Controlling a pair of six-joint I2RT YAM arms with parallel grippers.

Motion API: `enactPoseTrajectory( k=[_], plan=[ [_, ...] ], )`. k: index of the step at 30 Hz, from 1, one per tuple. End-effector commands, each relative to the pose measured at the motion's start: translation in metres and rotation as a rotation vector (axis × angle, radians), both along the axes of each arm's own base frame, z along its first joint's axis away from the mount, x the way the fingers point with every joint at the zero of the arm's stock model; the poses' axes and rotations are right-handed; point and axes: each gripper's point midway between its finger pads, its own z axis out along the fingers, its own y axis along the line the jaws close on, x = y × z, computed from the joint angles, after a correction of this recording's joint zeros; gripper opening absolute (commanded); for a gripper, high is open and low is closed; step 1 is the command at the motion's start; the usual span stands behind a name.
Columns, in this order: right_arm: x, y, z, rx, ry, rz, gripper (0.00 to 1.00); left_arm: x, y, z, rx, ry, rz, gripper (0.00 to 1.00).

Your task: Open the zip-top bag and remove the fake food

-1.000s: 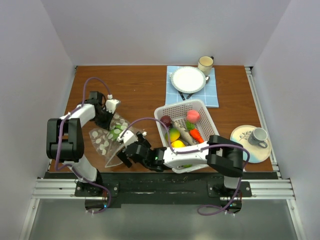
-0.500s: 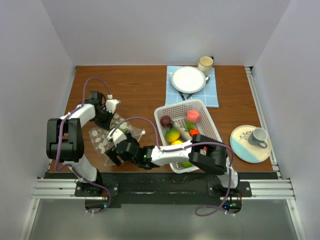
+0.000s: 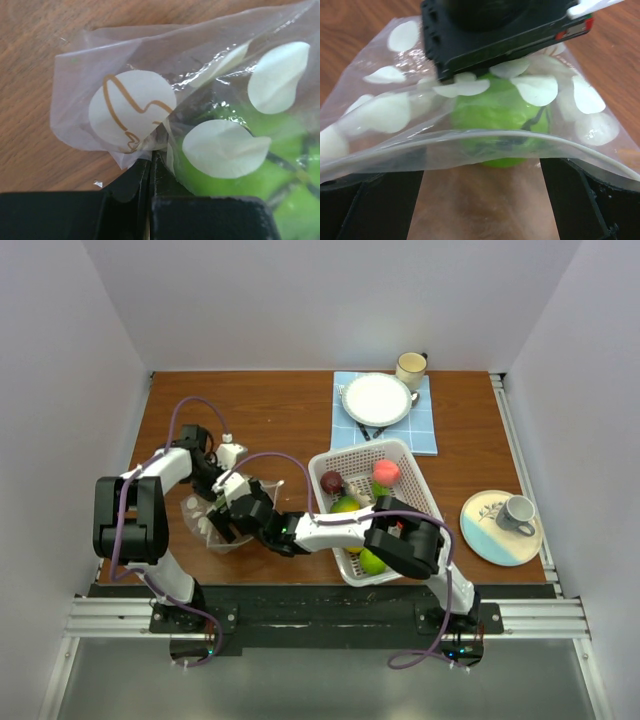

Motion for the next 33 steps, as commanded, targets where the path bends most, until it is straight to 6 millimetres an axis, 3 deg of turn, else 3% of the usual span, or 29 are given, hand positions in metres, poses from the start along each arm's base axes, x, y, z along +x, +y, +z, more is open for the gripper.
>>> enactPoseTrajectory(
  k=[1,5,9,14,17,19,21,22,23,25,28,33],
  plan=[
    [0.010,0.018,0.016,0.070,-0.019,0.017,0.99,-0.009,-0.010,0.008,-0.043,0.006,-0.056,0.00],
    [0.009,0.020,-0.001,0.067,0.016,0.024,0.97,-0.013,-0.013,0.013,-0.061,0.015,-0.078,0.00],
    [0.006,0.021,-0.007,0.076,0.040,0.040,0.85,-0.016,-0.015,0.012,-0.072,0.021,-0.103,0.00],
    [-0.001,0.013,0.005,0.095,0.045,0.056,0.57,-0.009,-0.008,0.005,-0.033,0.011,-0.070,0.00],
    [-0.008,-0.002,0.017,0.109,0.043,0.064,0.40,-0.004,-0.004,0.001,-0.012,0.005,-0.048,0.00],
    [-0.011,-0.008,0.040,0.139,0.035,0.075,0.34,-0.003,-0.003,-0.001,-0.009,0.007,-0.039,0.00],
    [-0.019,-0.019,0.042,0.131,0.045,0.090,0.33,-0.001,-0.001,-0.003,0.002,0.005,-0.035,0.00],
    [-0.023,-0.026,0.065,0.168,0.038,0.097,0.33,-0.001,0.000,-0.003,0.008,0.002,-0.029,0.00],
    [-0.029,-0.037,0.058,0.149,0.054,0.104,0.33,0.001,0.001,-0.003,0.012,-0.004,-0.027,0.00],
    [-0.038,-0.053,0.083,0.175,0.049,0.115,0.36,0.002,0.005,-0.003,0.022,-0.005,-0.018,0.00],
    [-0.048,-0.086,0.078,0.120,0.073,0.098,0.37,0.006,0.007,-0.002,0.031,-0.010,-0.010,0.00],
    [-0.050,-0.160,0.104,0.121,0.024,-0.042,0.39,0.016,0.011,0.002,0.047,-0.031,0.017,0.00]
  ],
)
